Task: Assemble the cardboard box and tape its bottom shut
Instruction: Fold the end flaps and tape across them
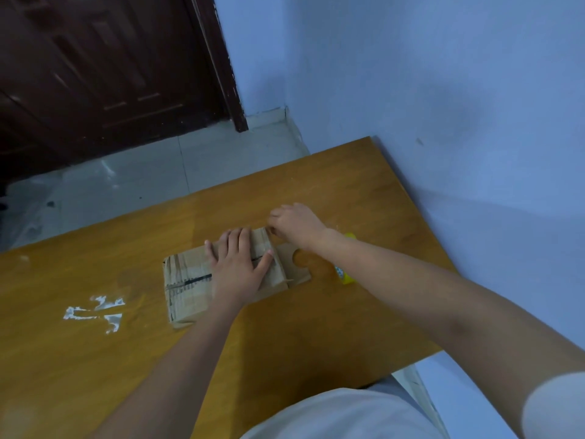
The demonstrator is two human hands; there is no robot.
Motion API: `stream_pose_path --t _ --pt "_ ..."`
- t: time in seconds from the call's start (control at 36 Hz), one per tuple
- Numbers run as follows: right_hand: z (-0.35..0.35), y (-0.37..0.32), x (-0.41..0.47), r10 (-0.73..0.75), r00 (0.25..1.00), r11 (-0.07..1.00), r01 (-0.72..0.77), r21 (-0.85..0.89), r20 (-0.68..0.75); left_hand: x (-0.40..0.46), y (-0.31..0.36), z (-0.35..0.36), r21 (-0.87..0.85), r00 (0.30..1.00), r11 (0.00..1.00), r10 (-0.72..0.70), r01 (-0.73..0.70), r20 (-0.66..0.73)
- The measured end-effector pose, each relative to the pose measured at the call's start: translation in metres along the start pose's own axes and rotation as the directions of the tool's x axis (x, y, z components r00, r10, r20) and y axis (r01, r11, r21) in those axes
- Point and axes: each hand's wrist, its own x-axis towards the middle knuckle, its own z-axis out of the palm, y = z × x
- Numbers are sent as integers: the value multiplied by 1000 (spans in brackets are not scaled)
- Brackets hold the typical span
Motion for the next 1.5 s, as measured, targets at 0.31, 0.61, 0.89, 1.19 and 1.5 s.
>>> stream_pose_path --t 0.31,0.61,0.89,1.19,1.5 --pt "15 -7 -12 77 995 996 -73 58 -67 0 -2 2 8 1000 1000 1 -1 -11" --pt "1 14 -17 161 987 980 -160 121 9 1 -2 4 5 1000 1000 4 -4 -17" --pt "-7 -4 -5 71 997 987 -75 144 31 1 -1 3 16 1000 1000 7 -7 -14" --pt "0 -10 -10 112 993 990 -109 85 -28 0 -2 2 10 1000 1000 6 -6 -3" --pt "10 -29 -25 200 980 970 -195 147 -18 1 -1 2 15 1000 1000 15 -15 21"
